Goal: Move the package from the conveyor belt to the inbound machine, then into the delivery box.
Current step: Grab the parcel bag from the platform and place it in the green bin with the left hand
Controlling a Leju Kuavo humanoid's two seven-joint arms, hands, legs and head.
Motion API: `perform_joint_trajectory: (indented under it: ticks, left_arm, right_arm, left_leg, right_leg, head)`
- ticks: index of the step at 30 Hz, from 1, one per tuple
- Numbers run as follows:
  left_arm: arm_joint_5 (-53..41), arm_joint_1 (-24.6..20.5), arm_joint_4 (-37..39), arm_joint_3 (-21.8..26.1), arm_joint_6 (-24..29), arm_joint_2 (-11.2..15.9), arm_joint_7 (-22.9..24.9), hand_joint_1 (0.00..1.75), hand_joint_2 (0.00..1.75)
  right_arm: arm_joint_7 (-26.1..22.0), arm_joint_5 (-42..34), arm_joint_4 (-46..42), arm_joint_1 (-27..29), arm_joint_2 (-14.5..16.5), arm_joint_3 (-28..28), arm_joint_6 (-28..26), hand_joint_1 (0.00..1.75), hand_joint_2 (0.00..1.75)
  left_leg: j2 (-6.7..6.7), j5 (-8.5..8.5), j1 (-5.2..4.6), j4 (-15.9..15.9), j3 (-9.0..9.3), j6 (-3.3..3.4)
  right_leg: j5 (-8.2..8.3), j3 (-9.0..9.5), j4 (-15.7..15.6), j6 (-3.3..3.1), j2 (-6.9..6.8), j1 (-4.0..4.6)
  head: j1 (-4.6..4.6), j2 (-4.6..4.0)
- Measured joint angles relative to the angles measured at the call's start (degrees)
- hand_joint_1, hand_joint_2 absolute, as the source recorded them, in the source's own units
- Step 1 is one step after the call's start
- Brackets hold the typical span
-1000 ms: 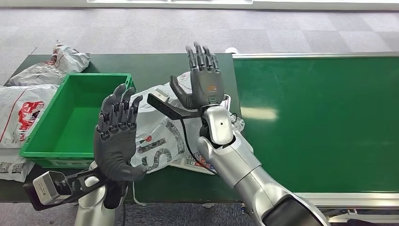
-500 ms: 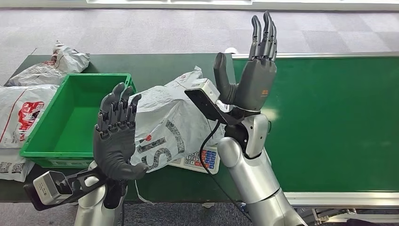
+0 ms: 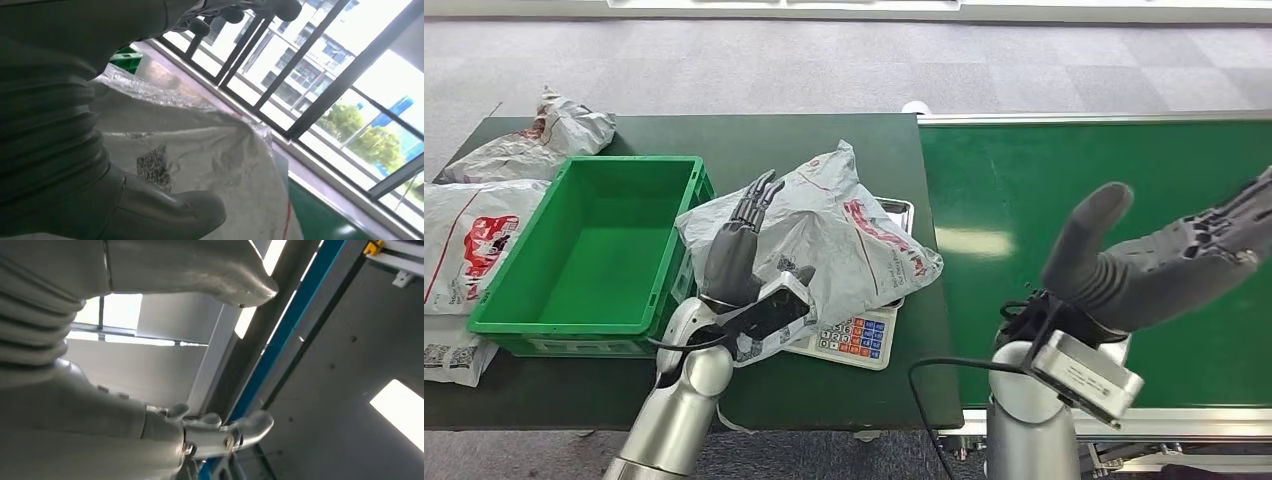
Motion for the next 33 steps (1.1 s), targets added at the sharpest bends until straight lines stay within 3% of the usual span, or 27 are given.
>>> perform_joint_trajectory:
  ticks: [5, 11, 18, 22, 33]
  left_arm:
    - [-0.8, -3.4, 8.7, -0.1, 0.9, 0.3, 0.6, 0.00, 1.75]
    - [-1.1, -4.6, 12.3, -0.1, 1.1, 0.3, 0.8, 0.00, 1.75]
    - [-12.5, -9.1, 21.0, -1.5, 2.8, 0.7, 9.7, 0.00, 1.75]
    - [-17.7, -12.3, 28.1, -4.0, 1.5, 0.6, 11.1, 1.75, 1.75]
    - [-18.1, -15.4, 34.4, -5.9, 0.5, 0.4, 10.4, 1.75, 1.75]
  right_arm:
    - [-0.7, -0.8, -5.0, 1.3, -0.2, -0.7, 0.1, 0.00, 1.75]
    - [-1.0, -1.1, -6.9, 1.7, -0.3, -1.0, 0.1, 0.00, 1.75]
    - [-4.6, -5.2, -7.1, 2.0, -0.3, -0.3, 0.2, 0.00, 1.75]
    - [-4.9, -5.6, -6.1, 1.7, -0.3, 1.6, 0.3, 0.00, 1.75]
    - [-3.2, -3.4, -2.9, 0.9, -0.3, 5.6, 0.3, 0.00, 1.75]
  left_leg:
    - [0.13, 0.00, -0.01, 0.0, 0.03, 0.00]
    - [0.13, 0.00, -0.01, 0.0, 0.02, 0.00]
    - [0.11, 0.03, -0.01, 0.0, 0.01, 0.02]
    - [0.09, 0.06, 0.00, 0.0, 0.01, 0.04]
    - [0.02, 0.07, 0.00, 0.0, 0.02, 0.05]
  right_leg:
    - [0.04, -0.03, 0.0, 0.02, 0.12, 0.01]
    - [0.04, -0.03, 0.0, 0.02, 0.12, 0.01]
    - [0.05, 0.01, 0.0, 0.03, 0.10, -0.01]
    - [0.06, 0.04, 0.0, 0.04, 0.08, -0.02]
    - [0.06, 0.09, 0.0, 0.04, 0.01, -0.03]
  head:
    - [-0.01, 0.00]
    - [-0.01, 0.00]
    - [-0.01, 0.00]
    - [-0.01, 0.00]
    - [-0.01, 0.00]
